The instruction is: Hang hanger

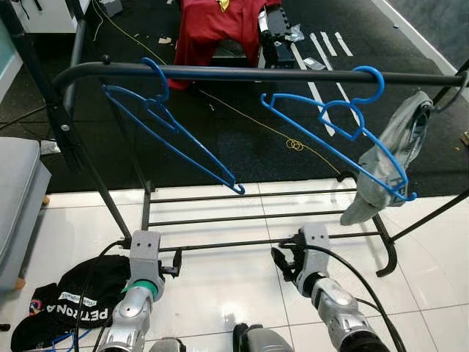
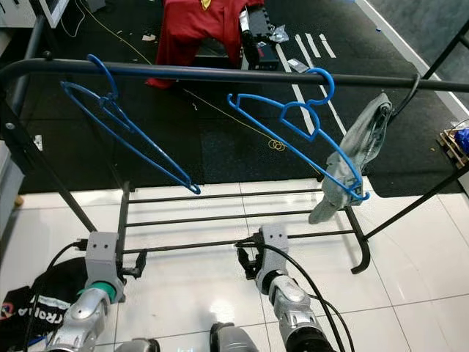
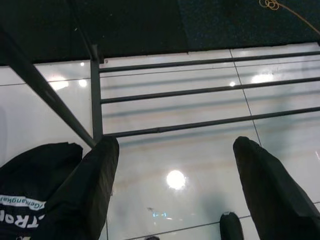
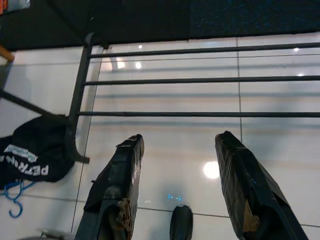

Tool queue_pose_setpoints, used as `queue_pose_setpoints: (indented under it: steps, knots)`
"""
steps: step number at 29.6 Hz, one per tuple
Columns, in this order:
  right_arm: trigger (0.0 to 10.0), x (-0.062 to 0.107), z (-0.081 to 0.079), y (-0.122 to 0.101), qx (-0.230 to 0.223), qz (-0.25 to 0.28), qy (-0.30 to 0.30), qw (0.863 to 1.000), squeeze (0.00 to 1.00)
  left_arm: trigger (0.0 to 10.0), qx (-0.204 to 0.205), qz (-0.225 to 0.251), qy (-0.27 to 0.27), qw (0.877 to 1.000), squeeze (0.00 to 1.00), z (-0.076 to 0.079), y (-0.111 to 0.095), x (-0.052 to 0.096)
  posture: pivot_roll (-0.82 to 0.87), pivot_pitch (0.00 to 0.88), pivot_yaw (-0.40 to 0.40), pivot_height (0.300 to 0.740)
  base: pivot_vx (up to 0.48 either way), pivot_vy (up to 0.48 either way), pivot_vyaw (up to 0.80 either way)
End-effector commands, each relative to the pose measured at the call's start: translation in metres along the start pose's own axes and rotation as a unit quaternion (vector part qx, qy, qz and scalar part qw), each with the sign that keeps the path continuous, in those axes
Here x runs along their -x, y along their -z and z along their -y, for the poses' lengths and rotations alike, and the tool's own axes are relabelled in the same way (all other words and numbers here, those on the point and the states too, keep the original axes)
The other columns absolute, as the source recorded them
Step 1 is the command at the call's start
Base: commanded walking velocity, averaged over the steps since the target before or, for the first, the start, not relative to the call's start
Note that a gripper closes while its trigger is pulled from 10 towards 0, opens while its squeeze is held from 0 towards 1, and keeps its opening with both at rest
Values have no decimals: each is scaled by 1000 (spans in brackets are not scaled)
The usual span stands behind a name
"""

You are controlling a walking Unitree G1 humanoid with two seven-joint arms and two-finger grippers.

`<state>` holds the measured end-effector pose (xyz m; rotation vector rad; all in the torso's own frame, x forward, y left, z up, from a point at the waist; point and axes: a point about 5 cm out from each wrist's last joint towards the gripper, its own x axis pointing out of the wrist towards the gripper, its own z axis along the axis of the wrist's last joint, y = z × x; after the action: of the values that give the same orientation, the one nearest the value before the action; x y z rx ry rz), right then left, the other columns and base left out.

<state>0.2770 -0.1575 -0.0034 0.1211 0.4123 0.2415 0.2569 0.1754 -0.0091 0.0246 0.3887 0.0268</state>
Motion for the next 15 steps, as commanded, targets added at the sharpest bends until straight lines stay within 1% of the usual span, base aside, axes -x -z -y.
queue_pose_setpoints:
  steps: [1, 11, 15]
  knots:
    - [10000, 5, 6, 4, -9, 1, 13, 1000, 0, 10000, -5, -6, 2, 1000, 0, -2, 5, 3, -50, 116, -6, 740, 0, 0, 0]
    - [10000, 3, 5, 2, -3, 1, 9, 1000, 0, 10000, -5, 0, 1, 1000, 0, -1, 0, 0, -47, 113, -3, 740, 0, 0, 0]
    - [10000, 6, 5, 7, -5, -3, 13, 1000, 0, 10000, -8, -1, 9, 1000, 0, 1, 3, 2, -47, 98, 0, 740, 0, 0, 0]
